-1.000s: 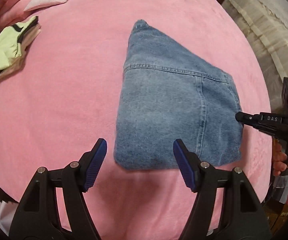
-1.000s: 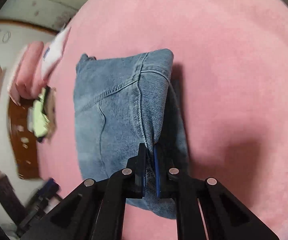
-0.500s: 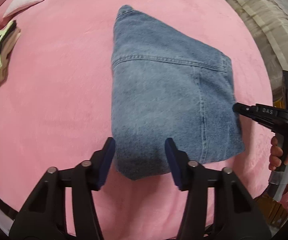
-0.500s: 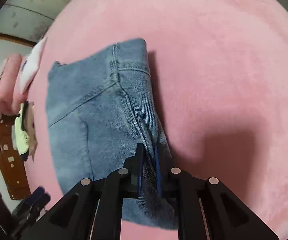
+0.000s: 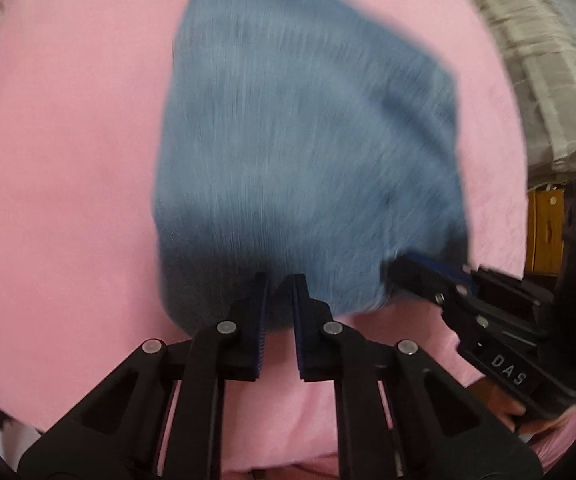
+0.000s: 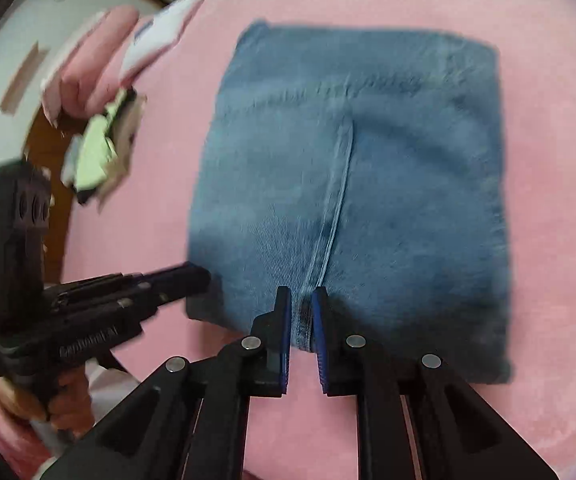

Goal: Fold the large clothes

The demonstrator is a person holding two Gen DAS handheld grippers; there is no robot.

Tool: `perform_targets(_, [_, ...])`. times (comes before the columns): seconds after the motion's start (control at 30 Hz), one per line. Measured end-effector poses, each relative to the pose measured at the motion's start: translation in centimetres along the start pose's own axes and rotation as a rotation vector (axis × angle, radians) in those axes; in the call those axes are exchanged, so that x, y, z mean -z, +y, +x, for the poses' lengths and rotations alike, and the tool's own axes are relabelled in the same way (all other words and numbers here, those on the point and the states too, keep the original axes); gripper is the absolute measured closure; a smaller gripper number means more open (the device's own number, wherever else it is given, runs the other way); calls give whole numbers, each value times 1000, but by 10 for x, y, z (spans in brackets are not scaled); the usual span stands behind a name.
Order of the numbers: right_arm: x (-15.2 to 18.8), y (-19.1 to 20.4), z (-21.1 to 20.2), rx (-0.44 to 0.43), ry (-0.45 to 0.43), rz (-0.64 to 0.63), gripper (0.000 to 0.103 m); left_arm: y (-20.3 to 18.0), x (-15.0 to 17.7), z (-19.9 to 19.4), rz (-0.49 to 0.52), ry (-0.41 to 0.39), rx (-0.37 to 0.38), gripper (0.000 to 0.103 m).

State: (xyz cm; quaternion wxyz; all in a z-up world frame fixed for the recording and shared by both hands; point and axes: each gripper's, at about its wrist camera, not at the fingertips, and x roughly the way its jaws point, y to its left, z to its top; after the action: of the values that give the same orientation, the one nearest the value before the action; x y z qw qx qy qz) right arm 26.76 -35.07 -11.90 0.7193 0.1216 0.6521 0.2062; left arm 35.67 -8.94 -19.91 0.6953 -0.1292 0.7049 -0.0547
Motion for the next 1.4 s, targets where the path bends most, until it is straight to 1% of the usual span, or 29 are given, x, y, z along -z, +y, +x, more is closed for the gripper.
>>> perform_targets(0.03, [3,2,12,24,20,0,91,1,3,6,-8,3,-8,94])
perform_targets(0.1, [5,0,31,43,58,9,91,2,6,13,-9,-24,-19,94])
perform_targets(0.17, [9,-1,34,53,59,-23,92,3,6,16,-29,-20,-17,95])
perform_targets(0.2, [9,-1,33,56,57,-31,95,3,5,16,-39,-15,-19,96])
perform_targets(0.23, [11,-4,29,81,48,-31,97,3,4,16,-44,-12,-23,98])
perform_targets(0.27, [15,-11,24,137,30,-15,103,3,5,16,-41,-10,-30,102])
perform_targets(0.3, [17,-17,22,152,18,7,103,4,5,16,-41,-8,-22,102])
perform_targets(0.37, [25,-37,11,103,-14,101,103,8,8,13,-77,-12,7,102])
perform_targets(0.43, [32,-46,-1,107,-32,159,103,11,11,8,-99,-14,11,102])
perform_targets(0.5, [38,-46,-11,148,-59,176,103,11,13,3,-88,-19,-17,102])
perform_targets(0.53, [42,-45,-17,169,-70,180,103,11,13,0,-83,-25,-43,102])
perform_targets(0.57, [45,-43,-22,207,-77,181,103,13,13,-4,-89,-29,-54,102])
perform_targets(0.6, [44,-45,-19,226,-81,182,103,17,14,-8,-102,-34,-64,102])
perform_targets(0.63, [44,-45,-19,241,-83,182,103,20,13,-11,-111,-38,-87,102])
perform_targets(0.67, [46,-39,-24,274,-84,172,103,22,13,-16,-110,-42,-137,103])
perform_targets(0.7, [45,-33,-26,313,-84,159,103,23,13,-21,-98,-53,-149,103])
perform_targets(0.73, [45,-26,-32,344,-91,137,103,25,13,-26,-85,-63,-124,103])
perform_targets(0.77, [46,-21,-40,316,-110,116,103,22,13,-34,-59,-86,-72,103])
perform_targets(0.8, [47,-20,-51,265,-125,99,103,18,13,-41,-35,-105,-35,103])
perform_targets(0.83, [48,-15,-60,196,-137,75,103,12,11,-46,0,-120,3,103])
perform_targets(0.87, [46,-7,-63,108,-138,40,103,6,8,-48,36,-114,40,103])
perform_targets(0.9, [42,0,-62,60,-126,18,103,0,3,-46,63,-99,60,103])
perform_targets(0.93, [37,8,-57,10,-111,-5,103,-3,-1,-44,75,-91,55,103])
perform_targets(1.0, [27,19,-40,-73,-81,-5,103,-8,-16,-31,87,-89,28,103])
perform_targets(1.07, [11,22,-21,-133,-60,23,103,-3,-30,-20,64,-92,40,103])
perform_targets(1.2, [-24,21,10,-163,-98,76,103,13,-68,2,21,-119,99,103])
perform_targets(1.23, [-34,19,17,-161,-112,87,103,14,-80,5,20,-128,126,103])
perform_targets(1.3, [-56,14,31,-160,-134,106,103,18,-96,9,31,-145,146,103])
perform_targets(1.4, [-83,11,41,-194,-189,156,103,18,-125,8,39,-178,172,103])
